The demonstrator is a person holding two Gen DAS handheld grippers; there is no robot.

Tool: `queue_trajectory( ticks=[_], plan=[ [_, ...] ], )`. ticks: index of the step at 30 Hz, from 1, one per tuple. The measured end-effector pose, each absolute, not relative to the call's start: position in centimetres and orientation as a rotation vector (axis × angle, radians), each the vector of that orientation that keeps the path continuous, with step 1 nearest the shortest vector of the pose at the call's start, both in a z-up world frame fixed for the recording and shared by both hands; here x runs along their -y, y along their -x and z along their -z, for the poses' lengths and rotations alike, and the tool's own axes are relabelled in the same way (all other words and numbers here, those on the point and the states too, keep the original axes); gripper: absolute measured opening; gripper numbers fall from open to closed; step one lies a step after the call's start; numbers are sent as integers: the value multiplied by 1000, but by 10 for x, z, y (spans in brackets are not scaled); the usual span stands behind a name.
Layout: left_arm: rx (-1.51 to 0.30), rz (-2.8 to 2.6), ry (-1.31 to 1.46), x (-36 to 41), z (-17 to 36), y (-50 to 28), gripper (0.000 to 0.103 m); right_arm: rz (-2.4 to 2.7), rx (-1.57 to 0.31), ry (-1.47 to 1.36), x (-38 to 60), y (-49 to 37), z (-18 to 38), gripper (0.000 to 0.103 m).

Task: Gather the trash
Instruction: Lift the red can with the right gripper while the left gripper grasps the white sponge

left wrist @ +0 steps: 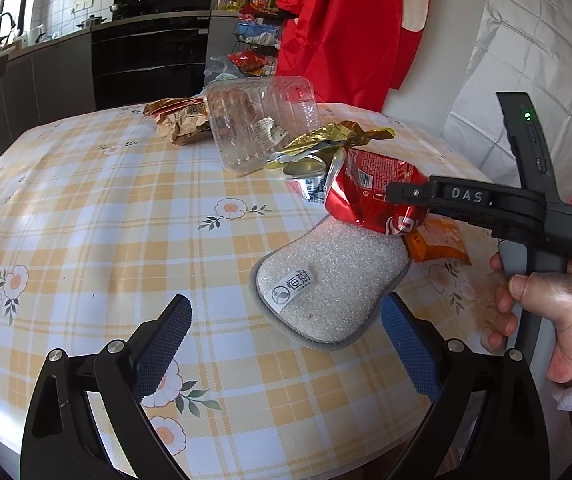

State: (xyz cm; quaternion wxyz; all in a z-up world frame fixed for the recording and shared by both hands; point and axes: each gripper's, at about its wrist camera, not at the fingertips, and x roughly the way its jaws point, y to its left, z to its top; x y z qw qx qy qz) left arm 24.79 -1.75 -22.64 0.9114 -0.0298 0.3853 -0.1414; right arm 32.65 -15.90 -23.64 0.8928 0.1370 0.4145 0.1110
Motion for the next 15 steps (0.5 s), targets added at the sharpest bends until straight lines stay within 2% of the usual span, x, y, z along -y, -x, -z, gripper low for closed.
queue_trajectory(
  ticks=[6,7,11,13,15],
  plan=[
    [-807,332,2,27,228,-252,93,-253,-784,-341,177,-308,216,44],
    [-809,340,-14,29,228,-253,93,-254,-771,-348,181,-304,213,27],
    [-833,403,-87,42,231,-258,93,-259,-760,-372,195,-295,208,26],
    [-831,425,-139,49,231,-261,93,-261,-763,-368,200,-287,208,5],
    [-823,438,-180,56,230,-265,93,-256,-758,-373,206,-281,209,5]
  ],
)
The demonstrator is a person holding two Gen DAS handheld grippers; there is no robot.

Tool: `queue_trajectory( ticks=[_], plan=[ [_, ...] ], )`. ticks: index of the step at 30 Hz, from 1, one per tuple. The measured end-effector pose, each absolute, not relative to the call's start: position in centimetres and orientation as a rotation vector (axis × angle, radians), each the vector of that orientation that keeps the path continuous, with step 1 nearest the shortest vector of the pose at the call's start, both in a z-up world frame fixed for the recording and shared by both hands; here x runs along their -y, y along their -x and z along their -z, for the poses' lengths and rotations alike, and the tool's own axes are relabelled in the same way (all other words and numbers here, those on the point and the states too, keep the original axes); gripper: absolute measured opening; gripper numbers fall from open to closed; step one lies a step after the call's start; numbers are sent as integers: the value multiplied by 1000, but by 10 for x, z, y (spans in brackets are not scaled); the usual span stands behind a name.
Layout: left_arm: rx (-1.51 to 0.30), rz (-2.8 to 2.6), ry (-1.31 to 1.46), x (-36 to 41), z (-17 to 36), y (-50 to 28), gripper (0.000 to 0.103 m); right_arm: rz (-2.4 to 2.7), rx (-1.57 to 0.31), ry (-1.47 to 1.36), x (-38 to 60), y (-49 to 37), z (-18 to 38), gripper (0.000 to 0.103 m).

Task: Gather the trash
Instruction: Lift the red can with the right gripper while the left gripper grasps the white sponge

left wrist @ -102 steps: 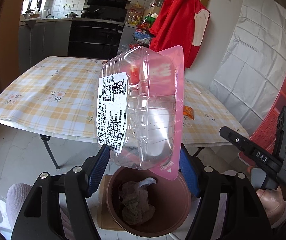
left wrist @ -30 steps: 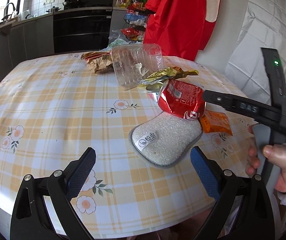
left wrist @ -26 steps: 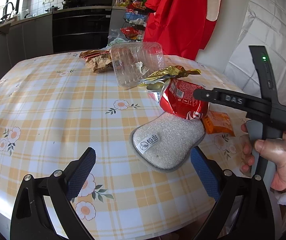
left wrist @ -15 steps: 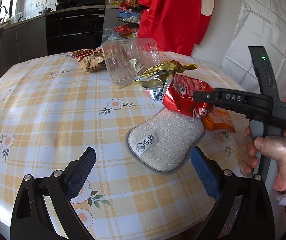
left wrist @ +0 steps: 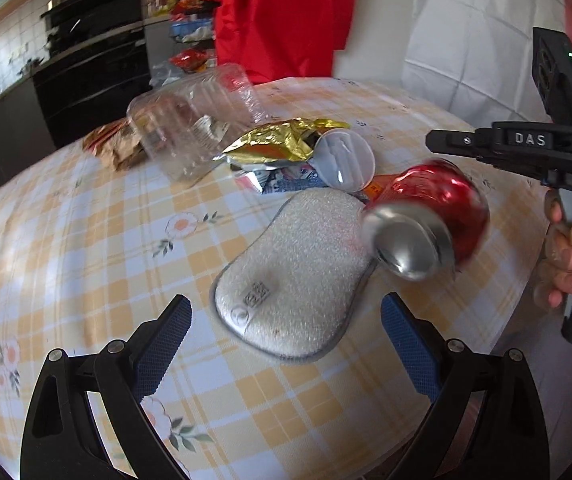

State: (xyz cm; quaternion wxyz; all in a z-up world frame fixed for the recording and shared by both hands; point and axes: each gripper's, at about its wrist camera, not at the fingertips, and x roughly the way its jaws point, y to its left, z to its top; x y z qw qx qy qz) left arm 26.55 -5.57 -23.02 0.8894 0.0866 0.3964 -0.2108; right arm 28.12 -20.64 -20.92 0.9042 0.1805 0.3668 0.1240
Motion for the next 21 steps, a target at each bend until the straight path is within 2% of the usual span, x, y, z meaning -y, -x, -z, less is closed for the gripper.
queue_trajectory(
  ticks=[6,8,10,14,18,21],
  plan=[
    [-840,470,-212,65,230,-286,93,-227,-797,-371,224,-267,219,5],
    [-839,482,-216,65,228,-289,93,-234,-796,-357,228,-259,218,17],
    [-838,490,-225,65,228,-290,93,-246,-780,-331,231,-250,215,42],
    [-847,485,-239,65,231,-289,93,-272,-835,-255,221,-250,228,43],
    [-861,484,-230,63,235,-289,93,-303,-910,-320,218,-258,246,43],
    [-866,495,-241,65,237,-287,93,-334,-952,-358,216,-258,257,38]
  ],
)
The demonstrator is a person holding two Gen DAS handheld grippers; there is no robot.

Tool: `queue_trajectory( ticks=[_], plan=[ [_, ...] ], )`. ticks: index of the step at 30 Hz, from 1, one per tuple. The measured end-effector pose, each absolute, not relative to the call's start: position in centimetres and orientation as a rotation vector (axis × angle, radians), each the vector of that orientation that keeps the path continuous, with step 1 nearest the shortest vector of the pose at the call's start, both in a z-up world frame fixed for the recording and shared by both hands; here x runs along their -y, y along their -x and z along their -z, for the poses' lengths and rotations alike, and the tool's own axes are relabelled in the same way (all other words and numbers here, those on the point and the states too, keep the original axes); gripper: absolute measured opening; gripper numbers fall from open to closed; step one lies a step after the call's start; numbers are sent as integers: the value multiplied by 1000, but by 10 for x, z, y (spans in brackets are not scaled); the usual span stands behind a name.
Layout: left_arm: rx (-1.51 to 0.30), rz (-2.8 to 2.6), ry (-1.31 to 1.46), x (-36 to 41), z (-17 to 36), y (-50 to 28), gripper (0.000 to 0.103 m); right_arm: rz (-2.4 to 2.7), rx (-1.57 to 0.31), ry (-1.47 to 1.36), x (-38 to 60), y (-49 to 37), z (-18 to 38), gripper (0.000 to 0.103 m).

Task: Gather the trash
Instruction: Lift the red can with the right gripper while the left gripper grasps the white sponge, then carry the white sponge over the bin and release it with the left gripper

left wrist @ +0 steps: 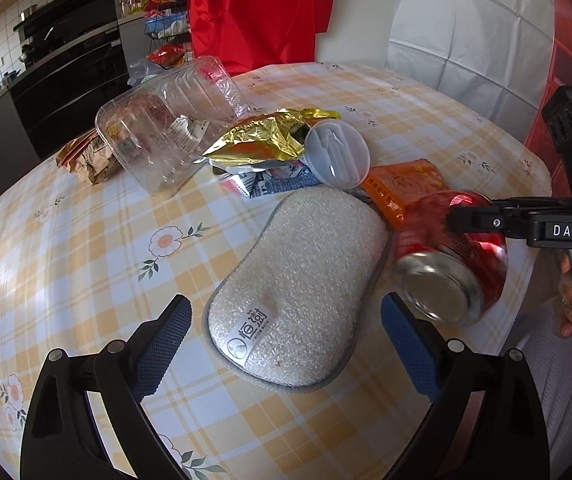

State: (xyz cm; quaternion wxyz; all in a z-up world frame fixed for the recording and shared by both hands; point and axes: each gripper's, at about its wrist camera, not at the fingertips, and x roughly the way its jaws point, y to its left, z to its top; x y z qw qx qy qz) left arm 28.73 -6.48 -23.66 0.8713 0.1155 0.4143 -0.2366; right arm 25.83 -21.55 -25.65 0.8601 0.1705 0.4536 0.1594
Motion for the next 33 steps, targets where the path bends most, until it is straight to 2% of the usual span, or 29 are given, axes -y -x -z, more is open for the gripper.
queue_trajectory(
  ticks=[3,13,22,28,33],
  plan=[
    [-870,505,-260,68,238,-287,93,-335,-913,-358,218,-250,251,35],
    [-939,535,-391,92,253,-311,93,-263,-759,-447,257,-237,217,35],
    [-1044,601,-289,75,264,-345,97,-260,-755,-476,270,-234,218,35],
    [-1033,606,-303,78,265,-336,97,-258,-761,-489,271,-230,219,35],
    [-1028,579,-292,75,261,-325,90,-258,-753,-483,270,-228,211,35]
  ],
)
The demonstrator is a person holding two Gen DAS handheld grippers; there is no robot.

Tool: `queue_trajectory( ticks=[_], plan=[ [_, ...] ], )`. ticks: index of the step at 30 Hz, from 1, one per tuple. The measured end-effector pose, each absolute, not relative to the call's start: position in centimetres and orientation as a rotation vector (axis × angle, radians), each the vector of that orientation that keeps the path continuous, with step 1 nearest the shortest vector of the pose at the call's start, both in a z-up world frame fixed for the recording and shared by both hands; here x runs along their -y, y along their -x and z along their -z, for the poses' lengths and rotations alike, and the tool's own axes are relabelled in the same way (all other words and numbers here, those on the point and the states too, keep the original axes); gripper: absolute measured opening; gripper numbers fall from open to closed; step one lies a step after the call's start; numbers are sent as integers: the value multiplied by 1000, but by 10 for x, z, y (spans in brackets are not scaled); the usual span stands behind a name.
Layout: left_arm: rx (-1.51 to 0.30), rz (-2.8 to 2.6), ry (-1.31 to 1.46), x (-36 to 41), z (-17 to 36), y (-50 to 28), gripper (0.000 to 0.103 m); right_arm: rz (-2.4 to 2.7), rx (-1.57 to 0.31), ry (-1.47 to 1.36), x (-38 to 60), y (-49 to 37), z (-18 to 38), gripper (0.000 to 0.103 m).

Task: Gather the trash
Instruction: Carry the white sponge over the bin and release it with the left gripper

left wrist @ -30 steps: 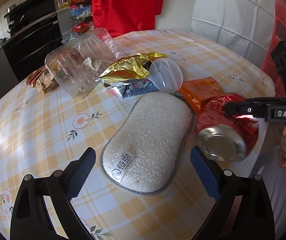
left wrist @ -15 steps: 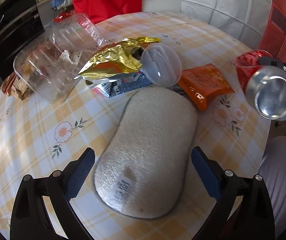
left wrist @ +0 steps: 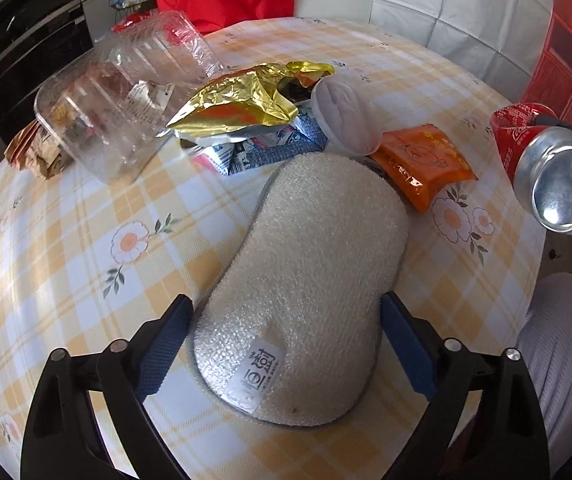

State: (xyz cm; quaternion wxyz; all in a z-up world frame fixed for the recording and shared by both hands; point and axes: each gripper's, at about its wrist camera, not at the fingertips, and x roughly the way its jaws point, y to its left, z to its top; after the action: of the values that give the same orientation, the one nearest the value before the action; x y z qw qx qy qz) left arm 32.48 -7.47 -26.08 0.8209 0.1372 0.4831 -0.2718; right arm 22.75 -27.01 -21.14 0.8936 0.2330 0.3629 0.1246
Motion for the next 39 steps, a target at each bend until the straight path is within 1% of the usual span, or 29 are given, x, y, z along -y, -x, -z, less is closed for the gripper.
queue_trajectory(
  ticks=[4,15,20,25,30,39],
  plan=[
    [-1006,555,-241,54,249,-307,87,-266,-731,-477,269,-221,200,35],
    [-894,470,-149,10,192,-250,87,-309,-681,-474,256,-195,168,35],
    [-838,491,-136,8,159,-207,87,-324,-652,-468,252,-179,152,35],
    [-799,529,-146,19,138,-160,87,-340,-628,-453,247,-159,137,35],
    [-786,540,-155,28,132,-123,87,-354,-605,-440,244,-138,123,35],
    [-826,566,-176,43,142,-77,87,-373,-564,-424,240,-103,108,35]
  ],
)
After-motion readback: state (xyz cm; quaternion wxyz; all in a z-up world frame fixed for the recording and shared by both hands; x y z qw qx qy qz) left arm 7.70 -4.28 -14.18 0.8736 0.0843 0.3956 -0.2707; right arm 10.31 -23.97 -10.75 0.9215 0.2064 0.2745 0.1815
